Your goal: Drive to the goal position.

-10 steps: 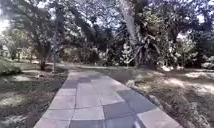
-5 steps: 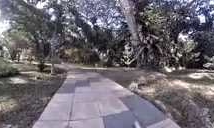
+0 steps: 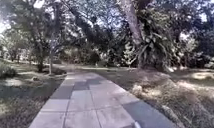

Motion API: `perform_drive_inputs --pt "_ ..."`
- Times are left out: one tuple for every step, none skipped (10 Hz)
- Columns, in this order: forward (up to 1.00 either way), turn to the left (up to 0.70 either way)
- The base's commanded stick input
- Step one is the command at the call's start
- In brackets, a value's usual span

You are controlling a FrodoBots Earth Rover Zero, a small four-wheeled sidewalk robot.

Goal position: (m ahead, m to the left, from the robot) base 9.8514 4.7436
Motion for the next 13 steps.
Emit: perform_drive_inputs --pt "0.5 0.0" --pt "0.5 0.0" --pt "0.5 0.0" --pt "0.5 0.0" --pt "0.5 0.0" --pt "0.5 0.0" --pt "0.5 0.0" --pt "0.5 0.05" --pt "0.5 0.36" --pt "0.5 0.5" --pt "0.5 0.19" --pt "0.5 0.0" --pt "0.5 0.0"
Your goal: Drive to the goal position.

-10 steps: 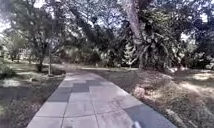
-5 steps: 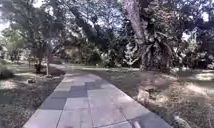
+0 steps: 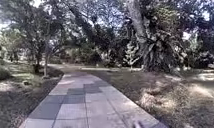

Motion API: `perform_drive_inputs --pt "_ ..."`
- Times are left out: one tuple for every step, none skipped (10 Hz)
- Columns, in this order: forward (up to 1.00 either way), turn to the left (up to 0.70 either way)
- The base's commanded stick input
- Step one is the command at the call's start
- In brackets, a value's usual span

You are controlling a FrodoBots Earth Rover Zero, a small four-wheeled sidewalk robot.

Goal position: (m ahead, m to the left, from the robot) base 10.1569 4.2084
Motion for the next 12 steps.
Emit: perform_drive_inputs --pt "0.5 0.0" --pt "0.5 0.0" --pt "0.5 0.0" --pt "0.5 0.0" --pt "0.5 0.0" --pt "0.5 0.0" --pt "0.5 0.0" --pt "0.5 0.38" --pt "0.5 0.5" --pt "0.5 0.5" --pt "0.5 0.5" --pt "0.5 0.5"
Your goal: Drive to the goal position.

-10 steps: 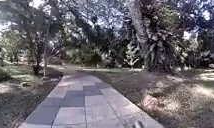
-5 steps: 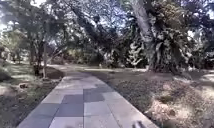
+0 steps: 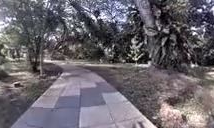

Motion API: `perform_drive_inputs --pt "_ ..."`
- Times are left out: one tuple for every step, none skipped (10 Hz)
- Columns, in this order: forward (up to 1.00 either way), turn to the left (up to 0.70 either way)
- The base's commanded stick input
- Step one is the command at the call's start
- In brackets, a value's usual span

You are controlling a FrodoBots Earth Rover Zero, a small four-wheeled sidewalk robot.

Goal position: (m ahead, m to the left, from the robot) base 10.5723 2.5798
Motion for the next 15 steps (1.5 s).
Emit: perform_drive_inputs --pt "0.5 0.31" --pt "0.5 0.0" --pt "0.5 0.0" --pt "0.5 0.0" --pt "0.5 0.0" --pt "0.5 0.0" --pt "0.5 0.0" --pt "0.5 0.0" --pt "0.5 0.0" --pt "0.5 0.0" --pt "0.5 0.05" --pt "0.5 0.25" --pt "0.5 0.5" --pt "0.5 0.5" --pt "0.5 0.5"
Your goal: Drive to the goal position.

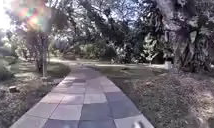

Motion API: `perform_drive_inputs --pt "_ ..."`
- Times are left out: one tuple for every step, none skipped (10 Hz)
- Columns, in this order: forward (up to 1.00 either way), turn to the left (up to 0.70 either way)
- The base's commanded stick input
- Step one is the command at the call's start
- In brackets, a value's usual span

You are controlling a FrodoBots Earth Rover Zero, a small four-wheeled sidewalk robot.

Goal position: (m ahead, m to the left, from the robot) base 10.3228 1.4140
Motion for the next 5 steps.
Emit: perform_drive_inputs --pt "0.5 0.0" --pt "0.5 0.0" --pt "0.5 0.0" --pt "0.5 0.0" --pt "0.5 0.0"
